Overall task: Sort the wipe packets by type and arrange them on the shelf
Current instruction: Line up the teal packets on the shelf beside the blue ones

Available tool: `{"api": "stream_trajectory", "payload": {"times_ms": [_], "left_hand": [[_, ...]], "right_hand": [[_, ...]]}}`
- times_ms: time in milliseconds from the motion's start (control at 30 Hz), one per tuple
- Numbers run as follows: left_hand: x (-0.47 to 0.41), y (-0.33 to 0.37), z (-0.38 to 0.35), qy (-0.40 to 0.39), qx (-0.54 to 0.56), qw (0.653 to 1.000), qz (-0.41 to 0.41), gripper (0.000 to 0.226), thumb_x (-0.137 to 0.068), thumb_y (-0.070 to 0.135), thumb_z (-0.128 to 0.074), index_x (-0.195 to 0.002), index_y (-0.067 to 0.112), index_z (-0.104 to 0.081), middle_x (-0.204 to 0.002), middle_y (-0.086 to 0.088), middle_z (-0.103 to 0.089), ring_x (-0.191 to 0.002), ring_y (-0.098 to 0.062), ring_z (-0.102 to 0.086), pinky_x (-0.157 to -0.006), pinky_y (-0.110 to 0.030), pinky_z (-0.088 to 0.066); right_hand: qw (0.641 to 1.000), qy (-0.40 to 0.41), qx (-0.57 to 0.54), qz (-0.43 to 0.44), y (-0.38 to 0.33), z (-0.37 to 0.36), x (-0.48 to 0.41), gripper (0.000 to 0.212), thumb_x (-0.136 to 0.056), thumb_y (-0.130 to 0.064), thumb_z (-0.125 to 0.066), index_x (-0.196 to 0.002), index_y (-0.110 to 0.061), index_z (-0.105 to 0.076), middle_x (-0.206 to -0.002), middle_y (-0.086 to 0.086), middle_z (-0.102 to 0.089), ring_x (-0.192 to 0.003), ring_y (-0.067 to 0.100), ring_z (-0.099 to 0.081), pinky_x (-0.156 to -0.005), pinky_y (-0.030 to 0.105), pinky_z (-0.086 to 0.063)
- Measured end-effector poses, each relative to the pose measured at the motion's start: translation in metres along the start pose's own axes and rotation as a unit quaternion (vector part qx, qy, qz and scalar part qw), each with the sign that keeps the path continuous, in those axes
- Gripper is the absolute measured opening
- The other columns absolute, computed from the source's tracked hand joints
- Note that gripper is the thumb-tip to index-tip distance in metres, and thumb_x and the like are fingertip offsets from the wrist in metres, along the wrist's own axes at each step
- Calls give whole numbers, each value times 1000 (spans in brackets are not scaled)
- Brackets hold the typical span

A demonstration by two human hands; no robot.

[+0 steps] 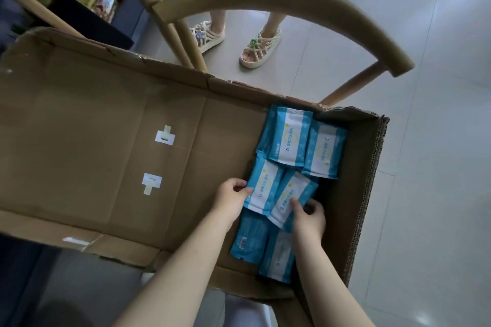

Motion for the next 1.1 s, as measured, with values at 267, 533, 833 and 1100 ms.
{"api": "stream_trajectory", "payload": {"times_ms": [267,533,833,1100], "left_hand": [[74,1,97,67,131,987,-59,10,-99,9,-54,-107,15,-58,-99,2,-63,-86,-5,-58,-64,-13,-42],[255,-14,294,128,382,897,-183,13,-102,21,-50,-98,23,-62,-88,4,-71,-79,-14,-65,-72,-35,-47],[491,-102,507,228,511,772,-301,14,-100,32,-52,-107,25,-63,-99,-1,-76,-87,-18,-72,-66,-39,-58],[608,-178,636,310,554,677,-372,18,-92,11,-60,-108,17,-66,-108,-7,-75,-96,-19,-71,-86,-41,-54]], "right_hand": [[975,-156,-160,5,-35,-24,96,46,-92,-8,-68,-132,-19,-47,-117,6,-66,-103,24,-67,-84,36,-58],[902,-347,-242,92,-92,-90,333,16,-97,-15,-60,-111,-19,-54,-105,7,-68,-86,18,-68,-73,28,-52],[803,-547,-152,182,-75,-163,620,26,-95,-15,-63,-120,-16,-59,-117,8,-71,-98,20,-72,-74,28,-58],[680,-679,-33,276,-68,-238,823,40,-91,-8,-66,-129,-6,-52,-124,12,-67,-111,23,-68,-84,31,-60]]}}
Point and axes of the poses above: each hand's wrist, its own x-axis away from the middle knuckle, its own z-axis out of the back of the hand, y = z × x, the point moved 10 cm from there along -x, towards the middle knuckle
